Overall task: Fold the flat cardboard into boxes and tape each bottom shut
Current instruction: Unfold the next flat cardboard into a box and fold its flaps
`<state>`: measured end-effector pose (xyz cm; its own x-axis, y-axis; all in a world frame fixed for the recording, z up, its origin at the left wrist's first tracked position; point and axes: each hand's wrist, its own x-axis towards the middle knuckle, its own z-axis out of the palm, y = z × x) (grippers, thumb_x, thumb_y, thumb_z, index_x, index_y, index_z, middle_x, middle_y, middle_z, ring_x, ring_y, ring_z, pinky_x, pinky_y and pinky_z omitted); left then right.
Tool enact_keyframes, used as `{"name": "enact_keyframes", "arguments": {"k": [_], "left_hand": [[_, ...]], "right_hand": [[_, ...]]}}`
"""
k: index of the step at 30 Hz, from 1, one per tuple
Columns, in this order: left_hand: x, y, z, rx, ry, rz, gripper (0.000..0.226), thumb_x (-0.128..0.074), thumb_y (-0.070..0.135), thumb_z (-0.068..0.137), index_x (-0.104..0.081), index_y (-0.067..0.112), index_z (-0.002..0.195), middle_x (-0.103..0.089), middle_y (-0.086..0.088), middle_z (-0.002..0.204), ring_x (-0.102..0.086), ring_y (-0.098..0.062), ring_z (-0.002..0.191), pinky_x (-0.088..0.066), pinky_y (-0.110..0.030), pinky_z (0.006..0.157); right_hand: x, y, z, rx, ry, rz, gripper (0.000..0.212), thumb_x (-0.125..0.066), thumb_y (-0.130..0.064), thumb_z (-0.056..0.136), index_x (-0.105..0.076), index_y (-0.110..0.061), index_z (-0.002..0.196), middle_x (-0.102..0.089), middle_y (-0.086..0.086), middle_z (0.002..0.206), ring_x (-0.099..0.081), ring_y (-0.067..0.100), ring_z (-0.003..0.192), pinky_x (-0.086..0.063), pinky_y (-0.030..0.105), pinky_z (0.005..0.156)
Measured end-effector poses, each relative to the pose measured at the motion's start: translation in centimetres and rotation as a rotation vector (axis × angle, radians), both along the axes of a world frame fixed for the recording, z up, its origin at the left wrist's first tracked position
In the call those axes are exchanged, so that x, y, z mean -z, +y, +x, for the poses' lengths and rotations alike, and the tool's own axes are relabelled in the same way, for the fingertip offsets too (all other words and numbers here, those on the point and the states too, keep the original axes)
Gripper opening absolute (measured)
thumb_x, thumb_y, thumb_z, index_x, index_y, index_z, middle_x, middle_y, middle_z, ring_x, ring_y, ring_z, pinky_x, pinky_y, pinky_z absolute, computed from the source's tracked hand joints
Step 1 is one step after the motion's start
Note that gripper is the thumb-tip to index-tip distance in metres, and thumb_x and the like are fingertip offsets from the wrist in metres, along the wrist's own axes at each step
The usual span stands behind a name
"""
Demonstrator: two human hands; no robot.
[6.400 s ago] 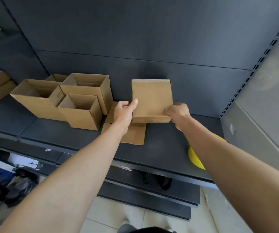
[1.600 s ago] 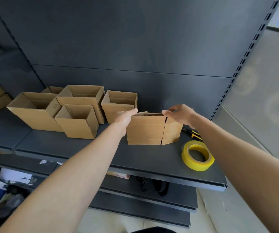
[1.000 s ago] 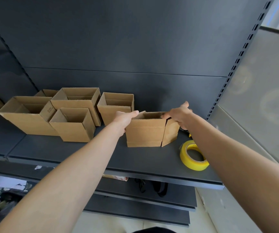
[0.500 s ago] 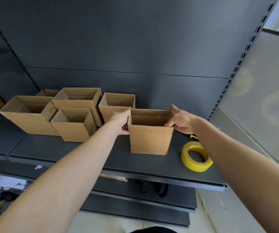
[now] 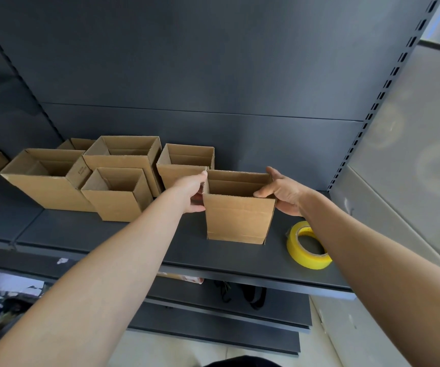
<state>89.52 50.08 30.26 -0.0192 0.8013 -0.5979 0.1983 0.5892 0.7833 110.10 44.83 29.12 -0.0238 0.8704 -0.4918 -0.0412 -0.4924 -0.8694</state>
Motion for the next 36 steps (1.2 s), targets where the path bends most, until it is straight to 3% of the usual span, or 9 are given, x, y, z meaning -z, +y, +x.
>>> {"name": "enact_keyframes", "arguments": {"k": [4, 6, 8, 15, 18, 21, 25, 30, 36], "left_hand": [[0.1, -0.1, -0.4, 0.021, -0.053, -0.007, 0.031, -0.061, 0.032, 0.092, -0.049, 0.014, 0.114, -0.055, -0.009, 0.112, -0.056, -0.029, 0.106, -0.055, -0.045, 0.084], [0.2, 0.0, -0.5, 0.039, -0.098, -0.027, 0.024, -0.061, 0.027, 0.092, -0.054, 0.012, 0.11, -0.059, -0.011, 0.111, -0.059, -0.028, 0.101, -0.055, -0.046, 0.08], [0.2, 0.1, -0.8, 0.075, -0.132, -0.054, 0.014, -0.06, 0.021, 0.093, -0.057, 0.011, 0.101, -0.061, -0.012, 0.108, -0.061, -0.028, 0.098, -0.054, -0.047, 0.082], [0.4, 0.1, -1.2, 0.12, -0.173, -0.112, 0.018, -0.066, 0.021, 0.088, -0.056, 0.009, 0.098, -0.062, -0.015, 0.107, -0.06, -0.035, 0.104, -0.046, -0.053, 0.098], [0.6, 0.0, -1.1, 0.113, -0.187, -0.112, 0.018, -0.066, 0.022, 0.088, -0.055, 0.009, 0.096, -0.062, -0.014, 0.104, -0.06, -0.035, 0.102, -0.044, -0.053, 0.1], [0.8, -0.1, -1.0, 0.111, -0.203, -0.108, 0.019, -0.067, 0.022, 0.088, -0.054, 0.01, 0.094, -0.063, -0.013, 0.102, -0.06, -0.035, 0.103, -0.044, -0.053, 0.101], [0.8, -0.2, -0.9, 0.118, -0.192, -0.097, 0.024, -0.068, 0.024, 0.086, -0.053, 0.01, 0.097, -0.062, -0.013, 0.106, -0.059, -0.035, 0.106, -0.044, -0.054, 0.101], [0.3, -0.1, -0.7, 0.176, -0.113, -0.063, 0.026, -0.065, 0.026, 0.088, -0.052, 0.01, 0.103, -0.059, -0.014, 0.118, -0.059, -0.035, 0.109, -0.047, -0.054, 0.095], [0.0, -0.3, -0.3, 0.225, -0.023, 0.0, 0.038, -0.059, 0.025, 0.092, -0.046, 0.01, 0.125, -0.051, -0.013, 0.134, -0.056, -0.035, 0.117, -0.049, -0.052, 0.093]], "right_hand": [[0.1, -0.1, -0.3, 0.151, 0.007, -0.002, 0.063, -0.056, -0.011, 0.094, -0.028, -0.026, 0.147, -0.043, 0.006, 0.141, -0.047, 0.031, 0.123, -0.042, 0.045, 0.105], [-0.1, -0.2, -0.5, 0.261, 0.002, -0.02, 0.04, -0.051, -0.019, 0.098, -0.044, -0.023, 0.138, -0.055, 0.006, 0.125, -0.056, 0.027, 0.109, -0.05, 0.04, 0.092], [-0.2, -0.2, -0.4, 0.351, 0.02, -0.034, 0.03, -0.049, -0.023, 0.099, -0.054, -0.021, 0.129, -0.058, 0.007, 0.117, -0.06, 0.027, 0.103, -0.052, 0.04, 0.09], [-0.2, -0.1, -0.2, 0.401, -0.02, -0.028, 0.01, -0.056, -0.019, 0.096, -0.064, -0.022, 0.099, -0.061, 0.009, 0.117, -0.06, 0.03, 0.106, -0.05, 0.045, 0.096], [-0.2, 0.0, -0.3, 0.385, -0.1, -0.02, 0.005, -0.06, -0.02, 0.093, -0.064, -0.022, 0.096, -0.062, 0.008, 0.115, -0.061, 0.029, 0.105, -0.051, 0.043, 0.096], [-0.4, -0.1, -0.6, 0.362, -0.171, -0.03, 0.019, -0.063, -0.024, 0.091, -0.062, -0.016, 0.108, -0.063, 0.008, 0.113, -0.063, 0.027, 0.101, -0.054, 0.04, 0.089], [-0.7, -0.1, -1.2, 0.378, -0.228, -0.027, 0.042, -0.064, -0.028, 0.089, -0.054, -0.01, 0.126, -0.059, 0.005, 0.104, -0.063, 0.024, 0.09, -0.056, 0.032, 0.068], [-0.3, 0.5, -1.8, 0.47, -0.358, 0.033, 0.048, -0.064, -0.033, 0.09, -0.054, -0.006, 0.128, -0.055, 0.005, 0.107, -0.056, 0.024, 0.096, -0.052, 0.038, 0.093], [0.0, 1.2, -2.1, 0.439, -0.538, 0.058, 0.045, -0.056, -0.039, 0.094, -0.056, -0.005, 0.124, -0.058, 0.01, 0.119, -0.055, 0.024, 0.092, -0.05, 0.031, 0.082]]}}
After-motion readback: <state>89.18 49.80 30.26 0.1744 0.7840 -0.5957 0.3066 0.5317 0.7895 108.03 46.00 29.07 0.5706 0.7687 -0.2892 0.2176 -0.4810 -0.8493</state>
